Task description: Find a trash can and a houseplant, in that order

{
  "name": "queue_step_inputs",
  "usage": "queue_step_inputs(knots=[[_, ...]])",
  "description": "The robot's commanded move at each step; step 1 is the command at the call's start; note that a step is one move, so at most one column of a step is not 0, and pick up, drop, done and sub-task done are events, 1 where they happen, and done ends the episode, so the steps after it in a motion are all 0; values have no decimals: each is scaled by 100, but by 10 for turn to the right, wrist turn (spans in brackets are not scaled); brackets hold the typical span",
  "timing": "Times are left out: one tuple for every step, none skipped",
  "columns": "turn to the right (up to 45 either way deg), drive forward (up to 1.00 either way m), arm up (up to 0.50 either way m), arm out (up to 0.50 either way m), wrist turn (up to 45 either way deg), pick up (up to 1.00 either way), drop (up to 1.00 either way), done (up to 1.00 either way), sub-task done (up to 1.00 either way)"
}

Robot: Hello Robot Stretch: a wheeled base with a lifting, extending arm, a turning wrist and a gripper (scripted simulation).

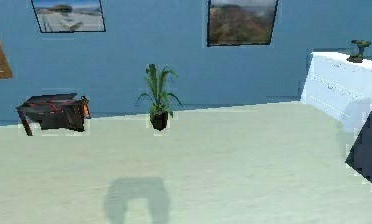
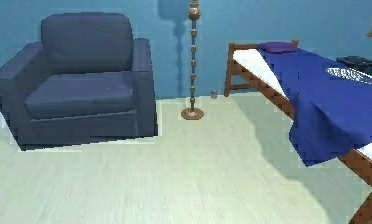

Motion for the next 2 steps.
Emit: queue_step_inputs(knots=[[0, 100, 0, 0, 0, 0, 0, 0, 0], [0, 20, 0, 0, 0, 0, 0, 0, 0]])
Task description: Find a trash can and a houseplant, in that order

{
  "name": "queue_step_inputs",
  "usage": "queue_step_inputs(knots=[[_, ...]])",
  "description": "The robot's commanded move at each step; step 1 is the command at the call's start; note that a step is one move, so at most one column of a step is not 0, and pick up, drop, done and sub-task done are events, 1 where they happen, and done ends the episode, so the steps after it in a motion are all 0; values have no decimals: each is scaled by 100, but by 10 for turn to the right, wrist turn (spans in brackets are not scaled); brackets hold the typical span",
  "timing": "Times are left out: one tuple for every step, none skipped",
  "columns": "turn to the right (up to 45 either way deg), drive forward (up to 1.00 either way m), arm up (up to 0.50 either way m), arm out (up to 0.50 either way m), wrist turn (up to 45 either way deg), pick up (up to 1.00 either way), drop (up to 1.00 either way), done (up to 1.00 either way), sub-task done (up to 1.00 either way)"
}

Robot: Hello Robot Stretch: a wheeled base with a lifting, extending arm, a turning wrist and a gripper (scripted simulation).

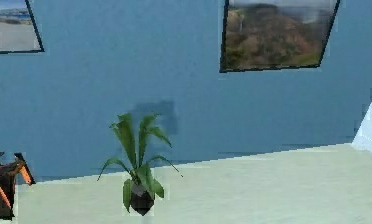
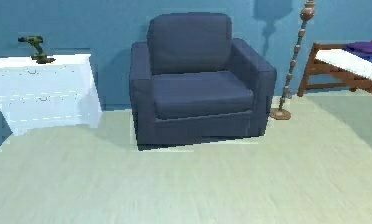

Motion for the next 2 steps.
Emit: queue_step_inputs(knots=[[-150, 0, 0, 0, 0, 0, 0, 0, 0], [0, 0, 0, 0, 0, 0, 0, 100, 0]])
